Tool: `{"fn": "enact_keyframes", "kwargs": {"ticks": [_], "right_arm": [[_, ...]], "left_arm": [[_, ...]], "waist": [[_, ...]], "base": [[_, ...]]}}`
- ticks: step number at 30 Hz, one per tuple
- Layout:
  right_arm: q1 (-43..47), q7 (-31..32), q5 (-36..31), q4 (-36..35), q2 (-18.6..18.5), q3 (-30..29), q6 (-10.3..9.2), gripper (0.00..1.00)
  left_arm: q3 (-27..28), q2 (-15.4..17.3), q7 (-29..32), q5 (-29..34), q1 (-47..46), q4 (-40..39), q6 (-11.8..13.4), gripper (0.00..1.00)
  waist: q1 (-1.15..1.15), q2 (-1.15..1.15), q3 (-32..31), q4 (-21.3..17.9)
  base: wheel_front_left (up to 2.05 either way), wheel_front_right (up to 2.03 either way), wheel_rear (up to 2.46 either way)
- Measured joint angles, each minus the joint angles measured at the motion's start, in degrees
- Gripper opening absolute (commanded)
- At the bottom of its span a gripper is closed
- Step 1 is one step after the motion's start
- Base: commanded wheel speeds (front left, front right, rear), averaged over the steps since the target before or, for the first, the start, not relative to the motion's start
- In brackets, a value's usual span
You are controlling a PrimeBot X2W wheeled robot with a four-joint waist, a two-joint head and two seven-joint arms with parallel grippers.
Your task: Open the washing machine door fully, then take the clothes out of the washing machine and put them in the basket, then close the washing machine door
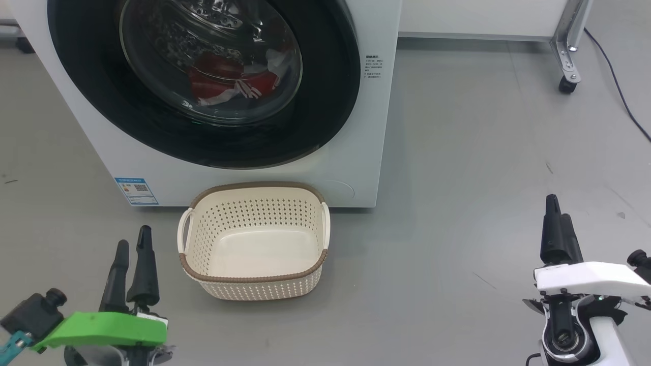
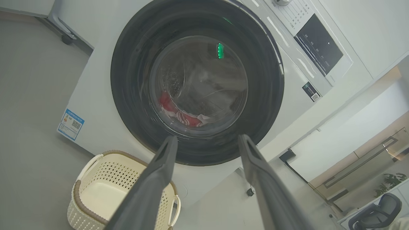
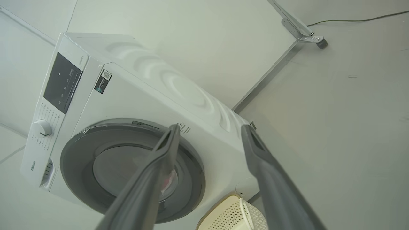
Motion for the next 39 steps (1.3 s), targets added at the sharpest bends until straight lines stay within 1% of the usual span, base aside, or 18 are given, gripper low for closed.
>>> {"fn": "enact_keyframes", "kwargs": {"ticks": [3, 4, 8, 10, 12, 14, 16, 19, 21, 25, 27, 30, 34, 35, 39], "right_arm": [[-0.38, -0.56, -3.78, -0.09, -0.04, 0.69, -0.12, 1.0], [-0.5, -0.75, -4.77, -0.09, -0.07, 0.96, -0.53, 1.0], [-0.97, -1.34, -6.42, -0.07, -0.12, 1.56, -1.46, 1.0], [-0.99, -1.82, -8.08, -0.01, -0.13, 1.91, -1.59, 1.0], [-1.04, -2.25, -10.31, 0.03, -0.15, 2.34, -2.02, 1.0], [-1.07, -2.71, -12.82, 0.18, -0.2, 2.88, -2.05, 1.0], [-1.26, -3.07, -15.26, 0.47, -0.32, 3.68, -2.57, 1.0], [-1.74, -3.68, -19.93, 0.79, -1.41, 5.23, -2.6, 1.0], [-2.25, -3.87, -22.64, 1.04, -2.03, 6.08, -3.3, 1.0], [-2.43, -4.71, -26.8, 1.69, -2.09, 7.82, -4.04, 1.0], [-2.44, -5.02, -28.48, 2.29, -2.15, 8.49, -4.11, 1.0], [-2.47, -5.02, -30.43, 3.32, -2.57, 9.39, -4.19, 1.0], [-2.71, -5.02, -32.4, 4.69, -3.26, 10.32, -4.55, 1.0], [-2.75, -5.03, -32.9, 5.31, -3.28, 10.84, -4.83, 1.0], [-2.76, -5.02, -33.45, 6.99, -3.26, 11.77, -4.99, 1.0]], "left_arm": [[-1.13, 0.38, -0.53, 3.57, -0.01, -0.31, 0.0, 1.0], [-1.54, 0.59, -0.58, 4.85, -0.01, -0.35, 0.0, 1.0], [-2.25, 0.85, -1.45, 8.51, -0.02, -0.6, 0.0, 1.0], [-2.54, 0.93, -1.77, 10.79, -0.02, -0.58, -0.01, 1.0], [-3.04, 1.15, -2.3, 13.65, -0.02, -0.54, -0.01, 1.0], [-3.55, 1.29, -2.6, 16.01, -0.02, -0.51, -0.01, 1.0], [-3.77, 1.19, -3.05, 17.64, -0.04, -0.53, -0.01, 1.0], [-3.65, 1.13, -3.6, 21.01, -0.07, -0.46, -0.01, 1.0], [-3.71, 1.13, -4.11, 23.61, -0.1, -0.43, -0.01, 1.0], [-3.9, 1.24, -4.91, 28.91, -0.31, -0.33, 0.0, 1.0], [-4.0, 1.52, -5.24, 32.14, -0.61, 0.0, 0.02, 1.0], [-4.07, 1.78, -5.28, 34.67, -0.68, 1.03, 0.44, 1.0], [-4.25, 1.79, -5.28, 36.56, -0.68, 2.4, 1.25, 1.0], [-4.34, 1.75, -5.28, 37.68, -0.68, 2.9, 1.53, 1.0], [-4.38, 1.34, -5.28, 38.38, -0.68, 4.22, 1.88, 1.0]], "waist": [[0.0, 0.0, 0.15, 0.04], [0.0, 0.0, 0.17, 0.05], [0.0, 0.0, 0.31, 0.1], [0.0, 0.0, 0.39, 0.14], [0.0, 0.0, 0.45, 0.17], [0.0, 0.0, 0.51, 0.2], [0.0, 0.0, 0.56, 0.24], [0.0, 0.0, 0.65, 0.32], [0.0, 0.0, 0.72, 0.39], [0.0, 0.0, 0.88, 0.53], [0.0, 0.0, 0.95, 0.6], [0.0, 0.0, 1.02, 0.64], [0.0, 0.0, 1.05, 0.65], [0.0, 0.0, 1.06, 0.64], [0.0, 0.0, 1.15, 0.59]], "base": [[0.0, 0.0, 0.0], [0.0, 0.0, 0.0], [0.0, 0.0, 0.0], [0.0, 0.0, 0.0], [0.0, 0.0, 0.0], [0.0, 0.0, 0.0], [0.0, 0.0, 0.0], [0.0, 0.0, 0.0], [0.0, 0.0, 0.0], [0.0, 0.0, 0.0], [0.0, 0.0, 0.0], [0.0, 0.0, 0.0], [0.0, 0.0, 0.0], [0.0, 0.0, 0.0], [0.0, 0.0, 0.0]]}}
